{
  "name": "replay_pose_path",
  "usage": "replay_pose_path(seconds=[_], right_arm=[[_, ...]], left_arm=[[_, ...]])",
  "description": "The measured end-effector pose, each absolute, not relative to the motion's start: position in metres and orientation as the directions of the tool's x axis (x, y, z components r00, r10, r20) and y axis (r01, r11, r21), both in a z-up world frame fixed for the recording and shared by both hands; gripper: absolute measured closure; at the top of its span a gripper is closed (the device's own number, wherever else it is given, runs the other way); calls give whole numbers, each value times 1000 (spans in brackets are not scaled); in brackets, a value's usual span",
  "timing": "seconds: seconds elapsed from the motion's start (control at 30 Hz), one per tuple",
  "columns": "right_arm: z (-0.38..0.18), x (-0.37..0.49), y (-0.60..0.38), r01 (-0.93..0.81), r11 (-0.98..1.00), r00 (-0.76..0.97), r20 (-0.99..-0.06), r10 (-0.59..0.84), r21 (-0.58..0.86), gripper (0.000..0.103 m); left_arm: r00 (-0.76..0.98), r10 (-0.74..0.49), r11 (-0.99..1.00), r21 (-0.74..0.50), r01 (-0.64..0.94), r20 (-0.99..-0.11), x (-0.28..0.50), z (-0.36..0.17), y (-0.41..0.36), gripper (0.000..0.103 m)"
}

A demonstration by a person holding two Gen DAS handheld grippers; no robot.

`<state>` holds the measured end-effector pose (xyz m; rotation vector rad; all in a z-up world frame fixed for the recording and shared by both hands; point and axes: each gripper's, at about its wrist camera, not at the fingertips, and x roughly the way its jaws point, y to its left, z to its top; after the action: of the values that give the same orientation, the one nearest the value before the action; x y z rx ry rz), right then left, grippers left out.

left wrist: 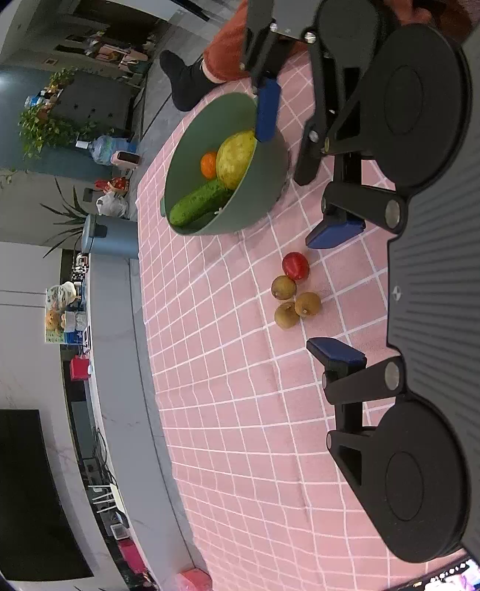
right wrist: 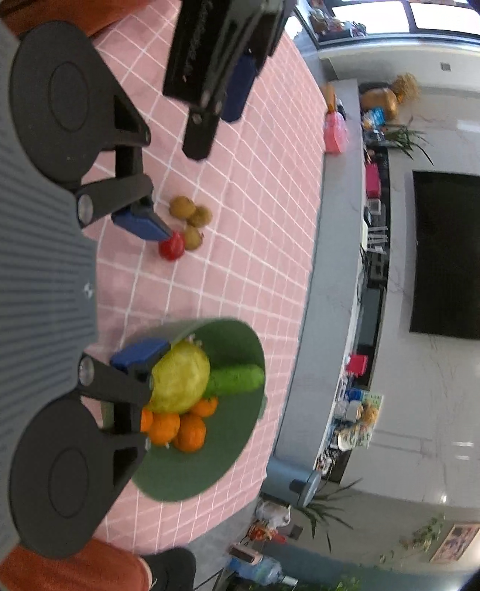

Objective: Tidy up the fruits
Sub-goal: 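Move both tools back toward the kiwis and red tomato, then grasp a brown kiwi with the left tool while the right tool grasps the red tomato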

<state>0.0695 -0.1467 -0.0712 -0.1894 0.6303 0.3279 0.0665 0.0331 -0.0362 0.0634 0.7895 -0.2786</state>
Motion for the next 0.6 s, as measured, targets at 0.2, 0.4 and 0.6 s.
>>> replay_pose_path(seconds=[0.2, 0.4, 0.6], right_arm=[[-90, 85, -139, -375, 925, 724, -641, 256, -54, 56], [-106, 107, -130, -396, 917, 695, -665, 274, -36, 59], [-121, 128, -118, -408, 912, 685, -674, 277, -41, 65]], left_arm=[[654, -212, 967, -58, 250, -726, 78, -56, 34, 42], [637, -200, 972, -71, 223, -745, 94, -70, 34, 43], [628, -212, 975, -122, 184, -749, 112, -80, 44, 45]])
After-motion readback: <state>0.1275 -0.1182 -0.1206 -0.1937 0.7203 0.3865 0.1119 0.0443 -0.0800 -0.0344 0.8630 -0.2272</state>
